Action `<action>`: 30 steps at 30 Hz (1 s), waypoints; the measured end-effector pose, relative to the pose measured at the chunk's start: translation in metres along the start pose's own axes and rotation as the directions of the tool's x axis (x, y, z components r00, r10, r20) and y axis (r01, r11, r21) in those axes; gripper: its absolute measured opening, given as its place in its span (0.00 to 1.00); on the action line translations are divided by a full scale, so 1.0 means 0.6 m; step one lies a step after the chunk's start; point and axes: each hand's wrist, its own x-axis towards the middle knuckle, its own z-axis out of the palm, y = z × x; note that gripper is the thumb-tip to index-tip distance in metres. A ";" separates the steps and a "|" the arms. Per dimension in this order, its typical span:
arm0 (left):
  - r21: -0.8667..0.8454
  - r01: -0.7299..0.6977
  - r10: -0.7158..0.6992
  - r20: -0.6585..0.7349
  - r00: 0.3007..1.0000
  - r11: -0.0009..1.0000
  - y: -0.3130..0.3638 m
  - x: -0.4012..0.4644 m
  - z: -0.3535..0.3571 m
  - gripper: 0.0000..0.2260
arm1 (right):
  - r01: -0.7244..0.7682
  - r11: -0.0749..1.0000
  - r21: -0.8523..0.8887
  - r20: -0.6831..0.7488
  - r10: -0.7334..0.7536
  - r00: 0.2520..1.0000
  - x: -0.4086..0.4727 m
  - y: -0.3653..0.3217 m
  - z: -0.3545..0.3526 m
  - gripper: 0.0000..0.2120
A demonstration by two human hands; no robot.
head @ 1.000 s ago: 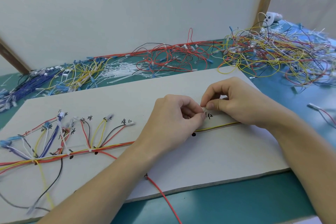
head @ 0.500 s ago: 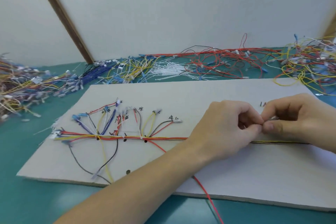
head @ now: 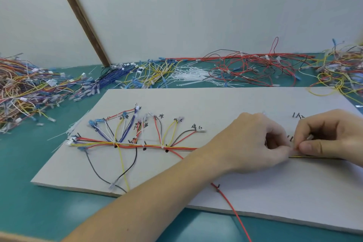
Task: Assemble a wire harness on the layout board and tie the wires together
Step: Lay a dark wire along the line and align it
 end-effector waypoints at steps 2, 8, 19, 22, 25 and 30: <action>-0.010 -0.001 0.001 0.005 1.000 1.000 -0.003 0.000 0.000 0.03 | -0.001 1.000 0.002 -0.006 0.001 1.000 0.001 0.001 0.000 0.29; -0.019 -0.013 0.014 0.008 1.000 1.000 -0.005 -0.001 0.000 0.03 | -0.022 1.000 0.012 -0.006 0.022 1.000 0.002 0.008 -0.002 0.28; -0.049 -0.018 0.017 -0.015 1.000 0.999 -0.007 -0.001 0.006 0.03 | -0.045 0.999 0.022 0.011 0.044 0.999 -0.005 -0.008 -0.002 0.29; -0.065 0.001 -0.003 -0.030 1.000 0.998 -0.009 -0.001 0.008 0.03 | -0.057 0.998 0.022 0.014 0.056 0.998 -0.009 -0.015 0.001 0.30; -0.072 0.027 -0.029 -0.023 0.999 0.997 -0.010 0.000 0.008 0.03 | -0.077 0.997 0.029 0.001 0.077 0.997 -0.012 -0.022 0.003 0.30; -0.018 0.082 -0.082 -0.015 0.997 0.997 -0.005 0.001 0.011 0.02 | -0.117 0.993 -0.004 -0.030 0.117 0.993 -0.012 -0.024 0.005 0.31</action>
